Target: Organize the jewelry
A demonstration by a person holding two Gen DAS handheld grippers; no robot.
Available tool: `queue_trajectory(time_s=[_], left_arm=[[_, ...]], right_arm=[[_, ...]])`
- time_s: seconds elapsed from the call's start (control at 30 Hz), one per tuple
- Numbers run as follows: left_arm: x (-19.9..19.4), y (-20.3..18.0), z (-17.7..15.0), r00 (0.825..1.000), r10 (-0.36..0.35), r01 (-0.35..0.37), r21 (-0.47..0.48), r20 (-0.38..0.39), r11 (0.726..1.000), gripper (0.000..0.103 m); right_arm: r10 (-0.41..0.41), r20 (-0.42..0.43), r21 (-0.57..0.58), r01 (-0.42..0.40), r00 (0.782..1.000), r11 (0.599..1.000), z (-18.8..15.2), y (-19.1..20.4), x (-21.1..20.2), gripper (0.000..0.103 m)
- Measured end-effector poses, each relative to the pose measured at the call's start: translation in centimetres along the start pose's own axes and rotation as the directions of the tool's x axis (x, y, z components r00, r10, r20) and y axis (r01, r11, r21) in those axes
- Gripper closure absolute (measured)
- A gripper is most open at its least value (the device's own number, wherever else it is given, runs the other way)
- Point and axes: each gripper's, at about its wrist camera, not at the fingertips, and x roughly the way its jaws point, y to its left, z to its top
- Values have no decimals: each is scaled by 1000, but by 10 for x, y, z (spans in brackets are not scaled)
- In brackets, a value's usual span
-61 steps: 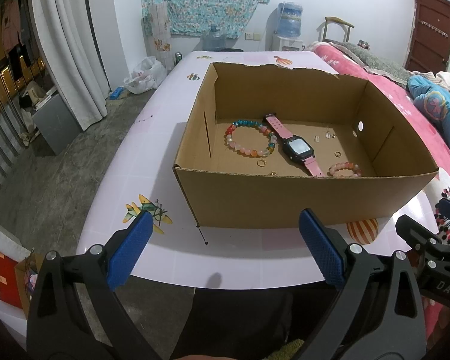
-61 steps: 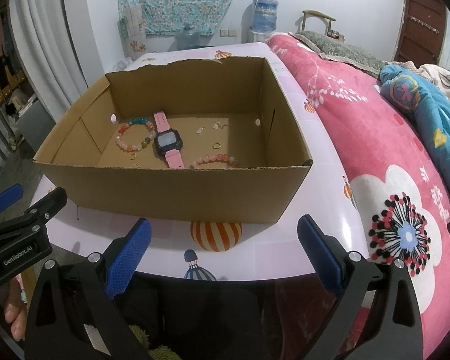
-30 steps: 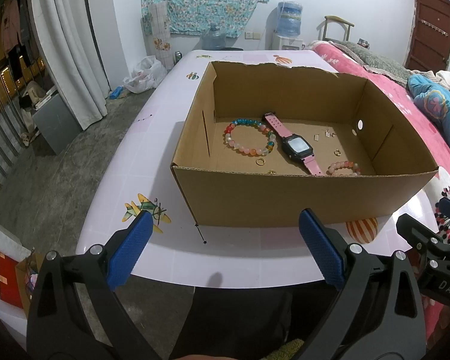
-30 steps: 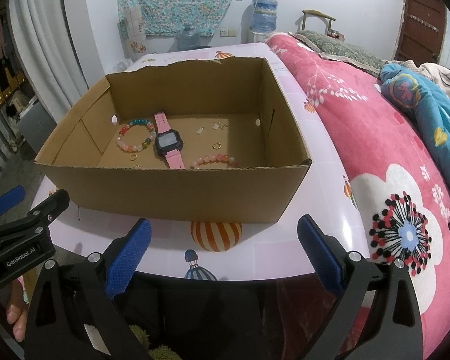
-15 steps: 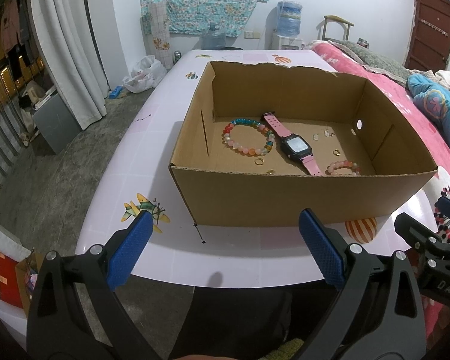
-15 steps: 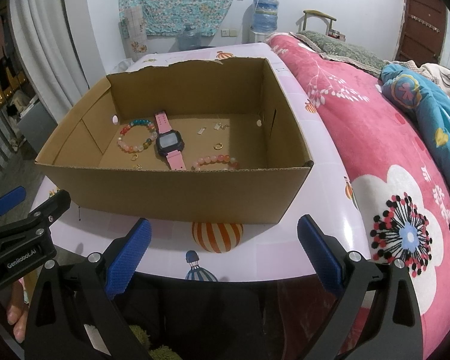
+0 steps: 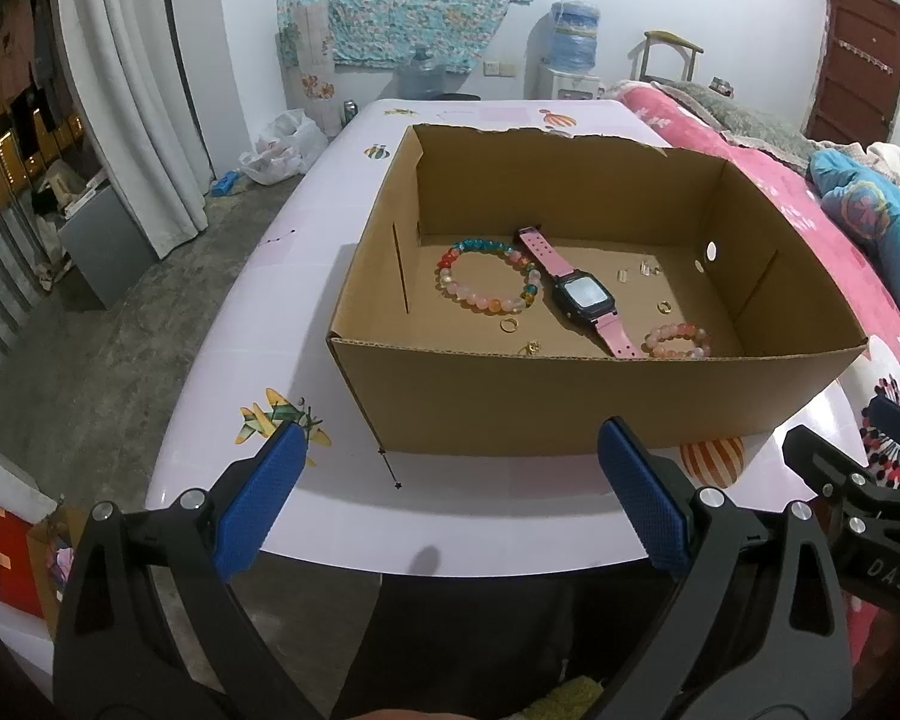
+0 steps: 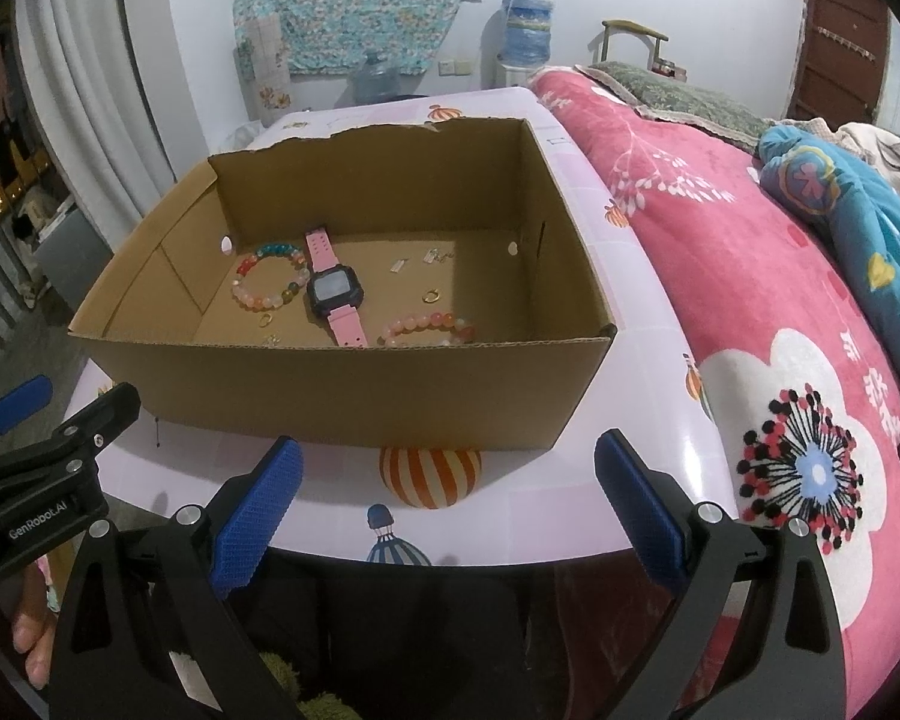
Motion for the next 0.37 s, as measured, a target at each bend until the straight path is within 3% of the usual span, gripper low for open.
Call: queue_trajectory(time_s=[0.37], left_arm=[[0,-1,1,1000,0,0,-8,-14,1000,9]], right_arm=[[0,-3,6,0,1000,1000,0,-2,-1,8]])
